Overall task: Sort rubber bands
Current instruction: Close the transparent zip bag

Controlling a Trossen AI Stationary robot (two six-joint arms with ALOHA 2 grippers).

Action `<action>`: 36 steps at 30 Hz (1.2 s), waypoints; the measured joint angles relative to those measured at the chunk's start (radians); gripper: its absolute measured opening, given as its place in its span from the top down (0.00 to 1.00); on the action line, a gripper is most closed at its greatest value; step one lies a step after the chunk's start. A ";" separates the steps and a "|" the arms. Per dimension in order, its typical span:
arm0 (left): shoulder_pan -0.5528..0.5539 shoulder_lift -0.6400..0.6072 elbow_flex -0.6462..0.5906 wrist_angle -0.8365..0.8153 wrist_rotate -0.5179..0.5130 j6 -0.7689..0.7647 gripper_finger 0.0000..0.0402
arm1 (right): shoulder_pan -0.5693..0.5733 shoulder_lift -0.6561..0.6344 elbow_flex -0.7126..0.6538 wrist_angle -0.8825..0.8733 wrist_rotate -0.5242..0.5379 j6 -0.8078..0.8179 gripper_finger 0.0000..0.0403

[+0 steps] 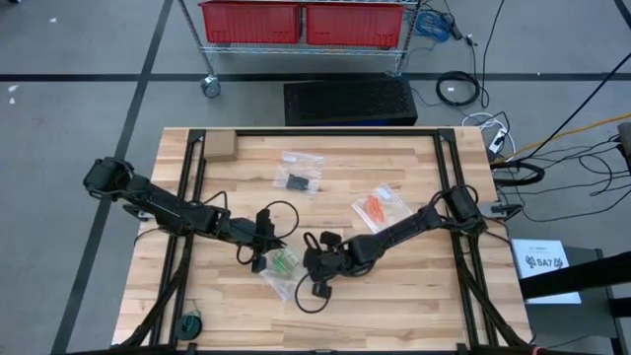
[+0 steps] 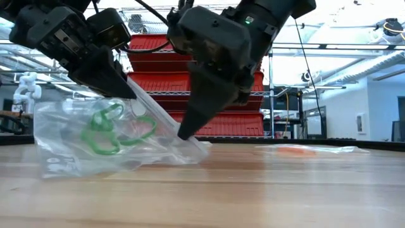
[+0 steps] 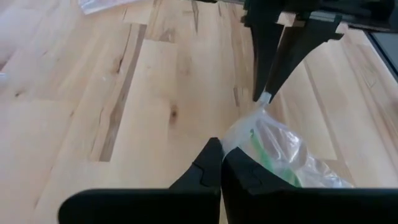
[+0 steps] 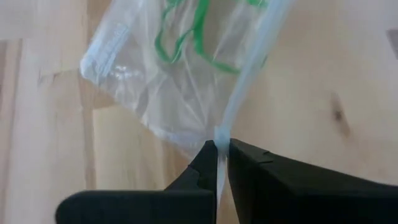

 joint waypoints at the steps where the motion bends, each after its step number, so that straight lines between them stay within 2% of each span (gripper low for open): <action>1: 0.000 0.000 0.000 -0.003 0.000 0.000 1.00 | 0.003 0.000 0.000 -0.008 0.000 0.006 0.99; 20: 0.000 0.000 0.000 -0.011 0.008 -0.003 1.00 | 0.020 0.000 0.000 -0.104 0.006 0.062 0.98; 23: 0.000 0.000 0.000 -0.012 0.010 -0.025 0.99 | 0.020 0.000 0.000 -0.104 0.007 0.060 0.92; 32: 0.001 0.000 0.000 -0.014 0.016 -0.027 0.99 | 0.021 0.001 -0.001 -0.112 0.002 0.059 0.60; 36: 0.002 0.000 0.000 -0.011 0.008 -0.037 0.98 | 0.021 0.000 -0.001 -0.143 -0.002 0.059 0.51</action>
